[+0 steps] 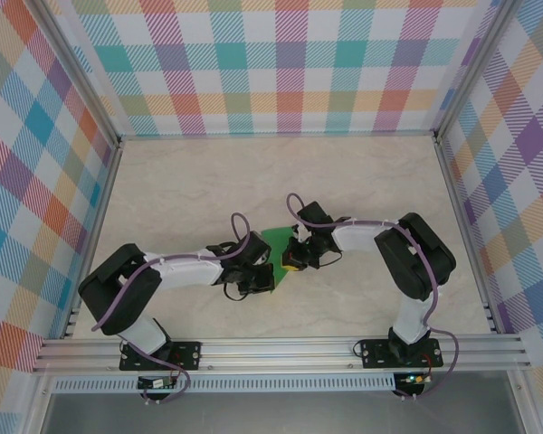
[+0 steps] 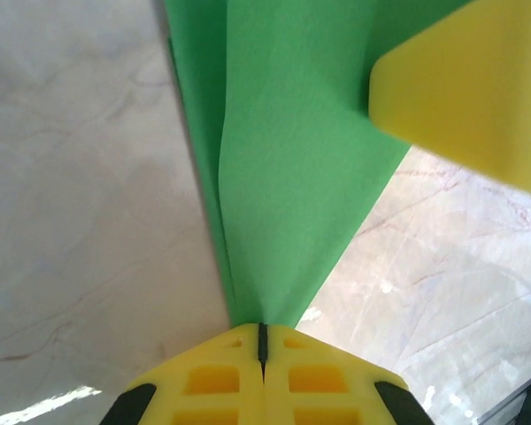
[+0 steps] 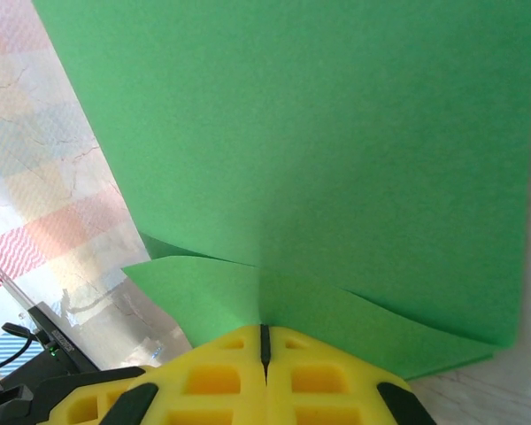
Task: Fold a paper plane with a square sheet of paper (pick it up from the middle)
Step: Third fold the triangle at the center of the table, then fourth fold the wing at the center of the table.
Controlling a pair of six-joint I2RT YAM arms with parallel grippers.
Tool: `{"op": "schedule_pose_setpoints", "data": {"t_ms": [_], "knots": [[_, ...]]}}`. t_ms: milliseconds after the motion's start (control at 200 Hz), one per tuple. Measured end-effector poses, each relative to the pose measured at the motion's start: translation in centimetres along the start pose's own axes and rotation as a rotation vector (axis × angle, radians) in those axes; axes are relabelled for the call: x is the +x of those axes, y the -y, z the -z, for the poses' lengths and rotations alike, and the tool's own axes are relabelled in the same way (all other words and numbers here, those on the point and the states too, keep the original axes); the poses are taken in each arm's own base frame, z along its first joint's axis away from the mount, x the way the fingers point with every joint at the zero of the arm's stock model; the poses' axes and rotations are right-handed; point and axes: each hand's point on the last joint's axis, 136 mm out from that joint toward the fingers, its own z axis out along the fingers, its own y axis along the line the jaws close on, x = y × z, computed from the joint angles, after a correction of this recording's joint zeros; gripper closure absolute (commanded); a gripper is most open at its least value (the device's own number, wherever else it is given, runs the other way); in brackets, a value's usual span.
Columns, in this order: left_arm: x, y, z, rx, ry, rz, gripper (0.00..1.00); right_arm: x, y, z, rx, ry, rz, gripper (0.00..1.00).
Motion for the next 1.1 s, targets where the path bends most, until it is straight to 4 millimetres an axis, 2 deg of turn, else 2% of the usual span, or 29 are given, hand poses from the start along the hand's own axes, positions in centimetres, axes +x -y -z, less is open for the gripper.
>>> {"op": "schedule_pose_setpoints", "data": {"t_ms": [245, 330, 445, 630, 680, 850, 925, 1100], "knots": [[1.3, -0.8, 0.9, -0.049, -0.061, -0.040, 1.00, -0.1, 0.0, 0.0, 0.006, 0.001, -0.004, 0.98], [0.6, -0.1, 1.4, -0.055, -0.044, -0.055, 1.00, -0.1, 0.0, 0.1, 0.007, 0.003, -0.004, 0.98], [-1.4, 1.8, 2.3, -0.036, 0.025, -0.074, 1.00, -0.4, -0.1, 0.2, 0.016, 0.012, -0.003, 0.97], [-4.0, 2.9, 3.0, -0.049, 0.120, -0.055, 1.00, -1.0, -0.7, 1.2, 0.022, 0.055, -0.009, 0.80], [-4.5, 2.7, 2.7, -0.069, 0.137, -0.043, 1.00, -1.2, -1.3, 2.0, 0.011, 0.079, -0.001, 0.74], [-5.5, 1.2, 1.5, -0.143, 0.150, -0.006, 1.00, -2.2, -2.3, 4.4, -0.007, 0.161, -0.014, 0.60], [-5.8, 0.6, 1.1, -0.167, 0.156, 0.003, 1.00, -2.5, -1.7, 4.9, 0.002, 0.185, -0.035, 0.55], [-6.3, -0.1, 1.0, -0.202, 0.164, 0.016, 1.00, -2.7, 0.1, 5.1, 0.040, 0.195, -0.087, 0.54]]}}
